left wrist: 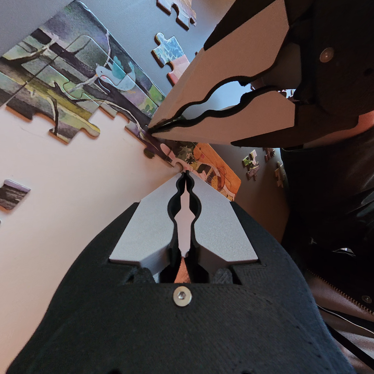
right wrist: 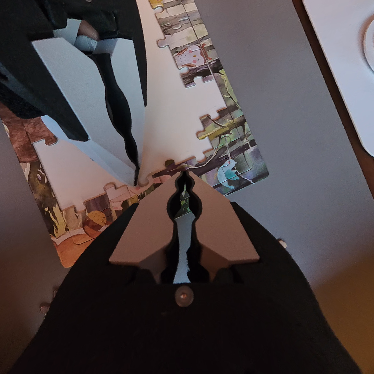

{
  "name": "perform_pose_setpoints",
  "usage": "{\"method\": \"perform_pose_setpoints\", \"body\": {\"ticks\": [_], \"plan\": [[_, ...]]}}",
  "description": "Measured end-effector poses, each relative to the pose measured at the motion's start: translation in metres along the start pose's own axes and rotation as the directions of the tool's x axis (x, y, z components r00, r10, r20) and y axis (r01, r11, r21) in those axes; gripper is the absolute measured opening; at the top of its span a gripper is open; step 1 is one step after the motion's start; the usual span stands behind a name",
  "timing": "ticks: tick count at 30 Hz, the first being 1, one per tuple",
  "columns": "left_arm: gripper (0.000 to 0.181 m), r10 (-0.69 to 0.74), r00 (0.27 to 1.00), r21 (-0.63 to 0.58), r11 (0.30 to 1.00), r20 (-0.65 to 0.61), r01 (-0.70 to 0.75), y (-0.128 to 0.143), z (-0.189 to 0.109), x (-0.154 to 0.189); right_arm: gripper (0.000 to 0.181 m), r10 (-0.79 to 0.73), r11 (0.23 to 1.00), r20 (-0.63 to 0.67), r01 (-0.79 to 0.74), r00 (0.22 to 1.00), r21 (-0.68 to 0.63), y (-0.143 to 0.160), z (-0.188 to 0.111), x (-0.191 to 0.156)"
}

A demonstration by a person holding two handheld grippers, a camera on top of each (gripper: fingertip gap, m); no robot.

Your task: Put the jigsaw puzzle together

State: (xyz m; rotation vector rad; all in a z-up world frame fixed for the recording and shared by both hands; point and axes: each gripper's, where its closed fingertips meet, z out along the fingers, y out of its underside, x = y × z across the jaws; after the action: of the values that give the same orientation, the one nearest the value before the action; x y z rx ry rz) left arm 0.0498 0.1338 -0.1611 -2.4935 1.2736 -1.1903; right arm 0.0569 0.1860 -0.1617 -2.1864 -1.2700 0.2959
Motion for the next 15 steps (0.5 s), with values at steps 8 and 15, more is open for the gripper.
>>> {"method": "perform_pose_setpoints", "body": {"ticks": [8, 15], "plan": [[0.0, -0.016, 1.0, 0.0, 1.0, -0.018, 0.016, 0.001, 0.0, 0.001, 0.001, -0.03, 1.0, 0.072, 0.031, 0.997, -0.006, 0.005, -0.011, -0.011], [0.0, -0.011, 1.0, -0.003, 1.0, -0.018, 0.011, 0.001, 0.0, 0.001, 0.0, -0.011, 1.0, 0.155, 0.014, 0.988, -0.021, 0.012, -0.013, -0.023]]}}
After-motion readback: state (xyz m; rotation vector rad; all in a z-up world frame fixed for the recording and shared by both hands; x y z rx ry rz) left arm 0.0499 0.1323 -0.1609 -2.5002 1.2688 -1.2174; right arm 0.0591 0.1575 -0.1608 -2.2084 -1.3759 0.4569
